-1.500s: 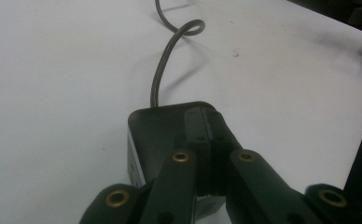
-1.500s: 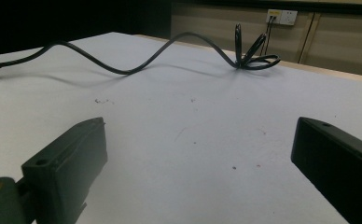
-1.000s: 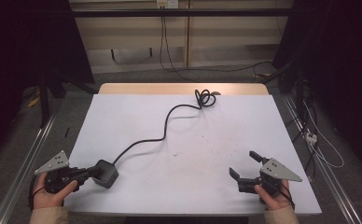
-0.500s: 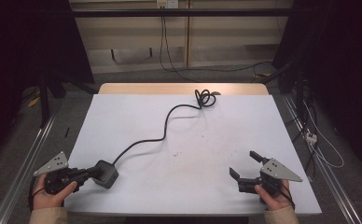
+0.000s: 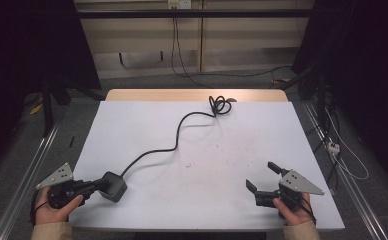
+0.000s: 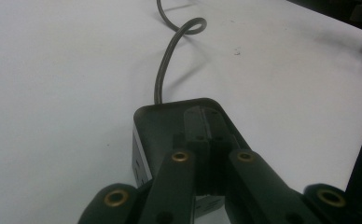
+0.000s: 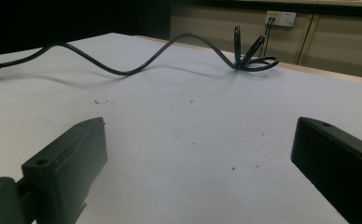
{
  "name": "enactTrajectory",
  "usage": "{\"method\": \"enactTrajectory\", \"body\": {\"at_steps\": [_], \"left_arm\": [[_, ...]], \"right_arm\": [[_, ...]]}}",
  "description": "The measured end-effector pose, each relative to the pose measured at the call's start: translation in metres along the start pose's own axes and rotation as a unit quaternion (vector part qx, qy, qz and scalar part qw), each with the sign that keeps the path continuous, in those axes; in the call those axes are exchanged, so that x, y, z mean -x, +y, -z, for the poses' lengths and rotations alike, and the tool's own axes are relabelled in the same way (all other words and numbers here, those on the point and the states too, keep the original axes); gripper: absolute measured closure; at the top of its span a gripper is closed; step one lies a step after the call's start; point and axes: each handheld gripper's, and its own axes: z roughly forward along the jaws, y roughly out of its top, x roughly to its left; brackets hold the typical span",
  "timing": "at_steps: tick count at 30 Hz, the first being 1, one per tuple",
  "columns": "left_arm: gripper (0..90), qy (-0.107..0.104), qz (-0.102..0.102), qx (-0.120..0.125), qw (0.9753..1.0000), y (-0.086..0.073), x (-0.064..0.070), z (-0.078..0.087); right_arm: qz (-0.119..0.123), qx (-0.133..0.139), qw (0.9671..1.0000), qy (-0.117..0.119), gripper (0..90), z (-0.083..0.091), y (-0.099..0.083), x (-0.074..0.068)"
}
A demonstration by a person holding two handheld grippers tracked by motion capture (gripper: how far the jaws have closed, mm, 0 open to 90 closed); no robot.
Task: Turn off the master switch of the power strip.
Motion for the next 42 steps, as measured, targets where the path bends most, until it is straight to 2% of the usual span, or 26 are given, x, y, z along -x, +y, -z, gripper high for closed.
{"method": "enactTrajectory", "body": {"at_steps": [8, 20, 33, 42], "left_arm": [[90.0, 0.002, -0.007, -0.007, 1.0, 0.0016, 0.0011, -0.0006], [90.0, 0.002, -0.002, -0.002, 1.0, 0.0001, 0.0011, -0.0002], [90.0, 0.01, -0.008, -0.002, 0.9999, 0.0012, 0.0029, 0.0015], [90.0, 0.0, -0.006, 0.0, 1.0, -0.0007, 0.0006, 0.0033]], "right_arm": [[0.001, -0.001, 1.0, -0.001, 2.9, 0.0, -0.0003, 0.0004], [0.001, 0.001, 1.0, -0.003, 2.9, 0.0009, -0.0003, 0.0006], [0.002, 0.001, 1.0, -0.002, 2.9, 0.0004, -0.0001, -0.0001], [0.003, 0.0, 1.0, -0.003, 2.9, 0.0003, -0.0001, 0.0005]]}}
